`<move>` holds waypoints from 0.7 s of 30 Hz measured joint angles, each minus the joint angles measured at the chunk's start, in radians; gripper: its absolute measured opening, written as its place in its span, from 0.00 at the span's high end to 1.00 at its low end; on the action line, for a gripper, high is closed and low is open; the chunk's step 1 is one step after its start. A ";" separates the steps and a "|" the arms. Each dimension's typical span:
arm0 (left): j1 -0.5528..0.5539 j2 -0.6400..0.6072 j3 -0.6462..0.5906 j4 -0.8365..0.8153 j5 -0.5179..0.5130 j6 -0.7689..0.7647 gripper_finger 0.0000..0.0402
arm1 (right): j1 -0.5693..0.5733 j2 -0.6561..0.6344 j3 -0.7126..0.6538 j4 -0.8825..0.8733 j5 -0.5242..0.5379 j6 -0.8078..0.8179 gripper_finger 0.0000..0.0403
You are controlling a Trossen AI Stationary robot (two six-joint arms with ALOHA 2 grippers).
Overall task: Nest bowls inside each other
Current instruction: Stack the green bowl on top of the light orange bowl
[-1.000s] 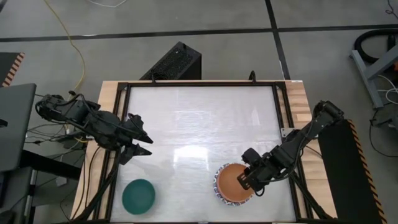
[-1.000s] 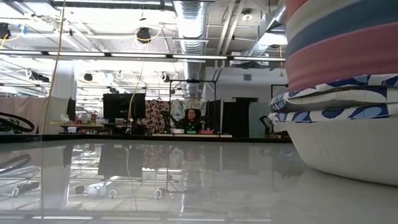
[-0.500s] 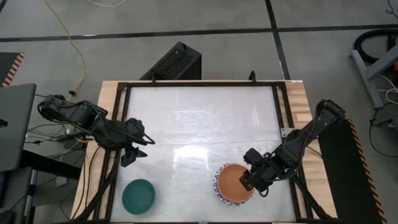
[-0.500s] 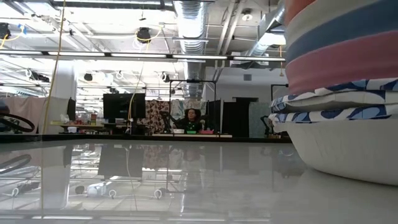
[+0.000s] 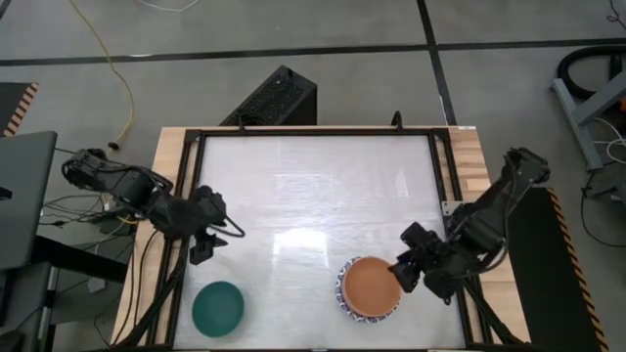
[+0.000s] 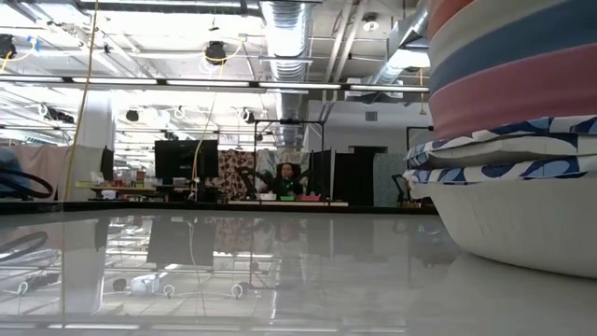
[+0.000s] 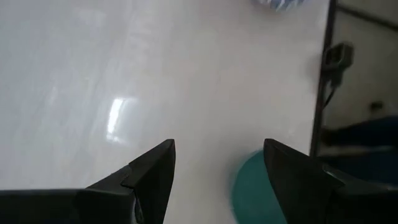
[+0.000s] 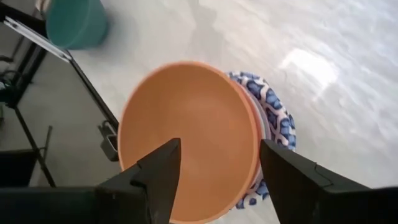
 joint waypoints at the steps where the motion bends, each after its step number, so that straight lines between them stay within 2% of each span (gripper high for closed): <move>1: -0.006 0.002 -0.012 -0.004 0.001 -0.002 0.42 | 0.009 -0.001 0.000 -0.001 0.018 0.005 0.40; 4: -0.039 0.004 -0.082 0.004 0.036 -0.041 0.42 | 0.023 0.011 0.000 -0.002 0.038 0.009 0.41; 9: -0.099 0.003 -0.253 0.086 0.198 -0.146 0.42 | 0.023 0.050 0.000 -0.001 0.030 0.010 0.41; 11: -0.133 0.001 -0.315 0.131 0.231 -0.199 0.42 | 0.023 0.060 0.000 -0.001 0.030 0.015 0.41; 21: -0.268 0.000 -0.553 0.389 0.223 -0.409 0.42 | 0.023 0.075 0.000 -0.005 0.026 0.036 0.41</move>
